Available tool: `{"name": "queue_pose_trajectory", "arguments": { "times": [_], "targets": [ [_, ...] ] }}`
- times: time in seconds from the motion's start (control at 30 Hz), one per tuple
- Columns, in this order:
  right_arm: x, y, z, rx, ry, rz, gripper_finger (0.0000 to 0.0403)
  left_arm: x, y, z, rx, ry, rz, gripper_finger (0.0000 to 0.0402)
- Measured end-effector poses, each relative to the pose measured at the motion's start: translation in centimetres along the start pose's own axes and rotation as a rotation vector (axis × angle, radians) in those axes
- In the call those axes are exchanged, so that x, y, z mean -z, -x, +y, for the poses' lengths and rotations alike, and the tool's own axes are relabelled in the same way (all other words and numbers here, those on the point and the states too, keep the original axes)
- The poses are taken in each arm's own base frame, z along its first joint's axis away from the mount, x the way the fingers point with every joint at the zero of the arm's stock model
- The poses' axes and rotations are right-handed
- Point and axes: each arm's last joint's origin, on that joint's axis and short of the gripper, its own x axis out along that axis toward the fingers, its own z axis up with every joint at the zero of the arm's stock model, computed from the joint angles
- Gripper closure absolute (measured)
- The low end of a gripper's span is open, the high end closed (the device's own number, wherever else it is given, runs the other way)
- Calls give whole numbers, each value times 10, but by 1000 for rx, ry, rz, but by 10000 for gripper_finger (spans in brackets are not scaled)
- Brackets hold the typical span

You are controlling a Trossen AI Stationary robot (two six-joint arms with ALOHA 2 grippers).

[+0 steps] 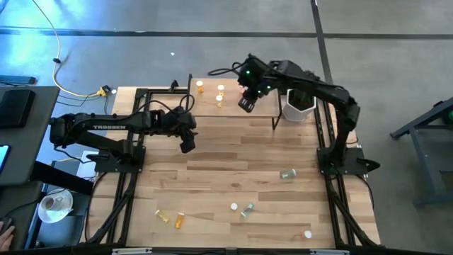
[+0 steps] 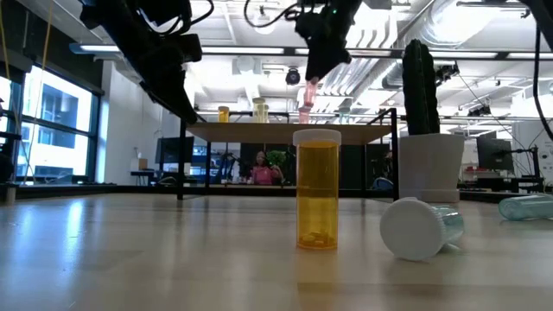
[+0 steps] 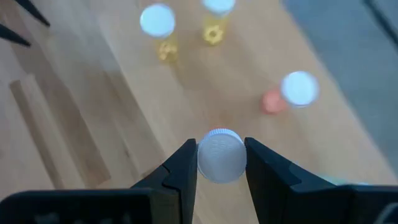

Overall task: Pick and place medicine bottles onto shelf by color
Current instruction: Put the top pink pill bottle on the shelf aligned with the other pink pill bottle

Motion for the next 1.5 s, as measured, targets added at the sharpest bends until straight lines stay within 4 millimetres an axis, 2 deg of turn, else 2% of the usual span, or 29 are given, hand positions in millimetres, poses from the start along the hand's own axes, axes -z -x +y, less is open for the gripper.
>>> {"name": "queue_pose_trajectory", "arguments": {
  "times": [0.3, 0.43, 1.17, 1.5],
  "targets": [
    [-2, -31, 1, 4, 50, 67, 299, 0, 0, 0, 0, -2, 0, 271],
    [-3, -38, 2, 4, 54, 83, 299, 0, 0, 0, 0, -2, -1, 271],
    [-3, -39, 1, 5, 64, 84, 299, 1, 0, 0, -2, -2, 9, 271],
    [-4, -39, 1, 5, 70, 67, 259, 2, 0, 0, -2, -4, 25, 271]
  ]
}}
